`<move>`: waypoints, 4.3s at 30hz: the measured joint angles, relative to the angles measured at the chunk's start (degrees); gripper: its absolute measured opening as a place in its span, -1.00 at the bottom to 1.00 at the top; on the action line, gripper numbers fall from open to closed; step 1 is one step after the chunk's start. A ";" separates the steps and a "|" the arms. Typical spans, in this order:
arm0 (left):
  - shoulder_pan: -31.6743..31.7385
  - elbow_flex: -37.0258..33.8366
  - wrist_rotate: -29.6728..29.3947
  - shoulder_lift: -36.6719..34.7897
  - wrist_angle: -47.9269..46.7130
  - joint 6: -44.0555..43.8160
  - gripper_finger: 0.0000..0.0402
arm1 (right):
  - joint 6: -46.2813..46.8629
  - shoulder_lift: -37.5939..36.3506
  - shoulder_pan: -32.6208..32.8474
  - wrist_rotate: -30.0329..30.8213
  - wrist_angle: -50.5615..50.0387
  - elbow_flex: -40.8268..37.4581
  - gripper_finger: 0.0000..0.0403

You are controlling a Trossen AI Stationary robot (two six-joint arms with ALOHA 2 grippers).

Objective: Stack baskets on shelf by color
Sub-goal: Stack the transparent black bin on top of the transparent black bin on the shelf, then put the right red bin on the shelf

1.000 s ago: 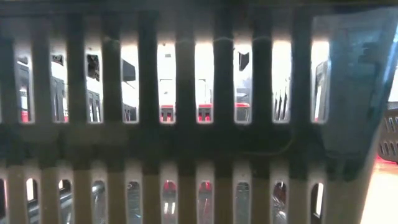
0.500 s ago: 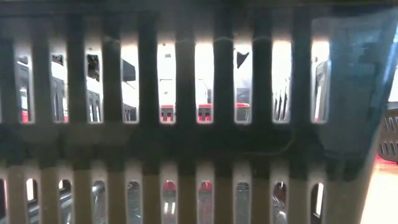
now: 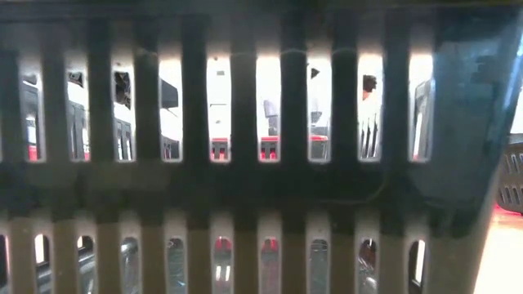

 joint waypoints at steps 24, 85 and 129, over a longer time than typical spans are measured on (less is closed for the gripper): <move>0.00 0.01 -1.50 0.02 1.06 -1.01 -0.10 | -1.25 -8.94 -2.28 -4.35 11.67 -19.00 -1.00; -3.80 1.55 -1.74 -0.07 0.98 12.54 -0.10 | 5.81 -23.20 29.67 -2.59 2.40 -32.42 -0.05; -1.77 1.57 -5.54 -0.07 0.96 15.30 -0.10 | 11.74 -11.48 54.29 10.19 -19.98 -40.69 -0.35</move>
